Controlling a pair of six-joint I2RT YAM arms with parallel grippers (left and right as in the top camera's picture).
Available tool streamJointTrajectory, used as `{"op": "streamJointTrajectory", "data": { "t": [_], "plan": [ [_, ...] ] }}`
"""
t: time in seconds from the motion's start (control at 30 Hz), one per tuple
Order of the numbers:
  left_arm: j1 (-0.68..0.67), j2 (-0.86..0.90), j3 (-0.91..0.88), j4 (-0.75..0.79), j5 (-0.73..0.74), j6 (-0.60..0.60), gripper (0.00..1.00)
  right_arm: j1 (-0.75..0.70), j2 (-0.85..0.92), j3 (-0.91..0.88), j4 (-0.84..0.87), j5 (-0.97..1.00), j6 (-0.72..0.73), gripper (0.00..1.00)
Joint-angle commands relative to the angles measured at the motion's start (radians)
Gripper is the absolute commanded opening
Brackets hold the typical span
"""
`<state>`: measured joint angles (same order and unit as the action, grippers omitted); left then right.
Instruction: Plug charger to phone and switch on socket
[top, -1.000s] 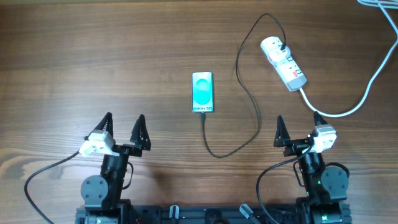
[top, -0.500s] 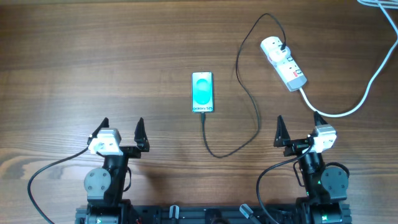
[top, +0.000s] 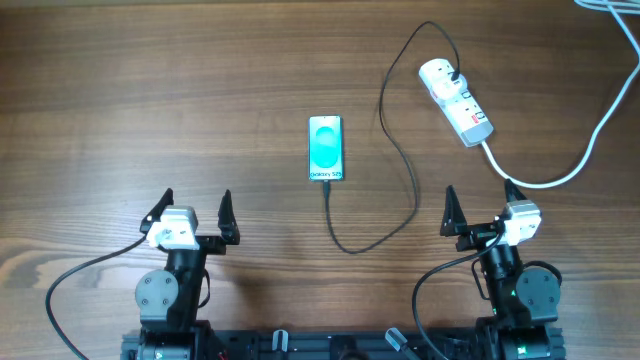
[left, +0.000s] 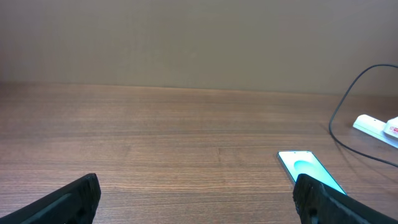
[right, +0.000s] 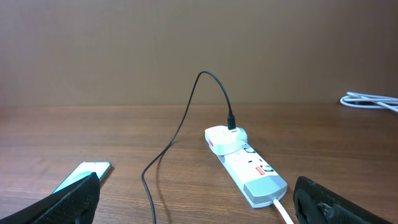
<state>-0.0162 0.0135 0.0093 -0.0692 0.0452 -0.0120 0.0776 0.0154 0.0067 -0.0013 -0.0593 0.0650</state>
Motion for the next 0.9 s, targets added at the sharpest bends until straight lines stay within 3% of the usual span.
{"op": "streamJointTrajectory", "data": {
  "t": [0.0, 0.87],
  "plan": [
    [0.009, -0.011, -0.003, -0.009, -0.02, 0.005, 1.0, -0.003, -0.005, -0.002, 0.003, 0.006, -0.012, 1.0],
    [0.049, -0.011, -0.004, -0.008, -0.043, 0.005, 1.0, -0.003, -0.005, -0.002, 0.003, 0.006, -0.012, 1.0]
  ]
}}
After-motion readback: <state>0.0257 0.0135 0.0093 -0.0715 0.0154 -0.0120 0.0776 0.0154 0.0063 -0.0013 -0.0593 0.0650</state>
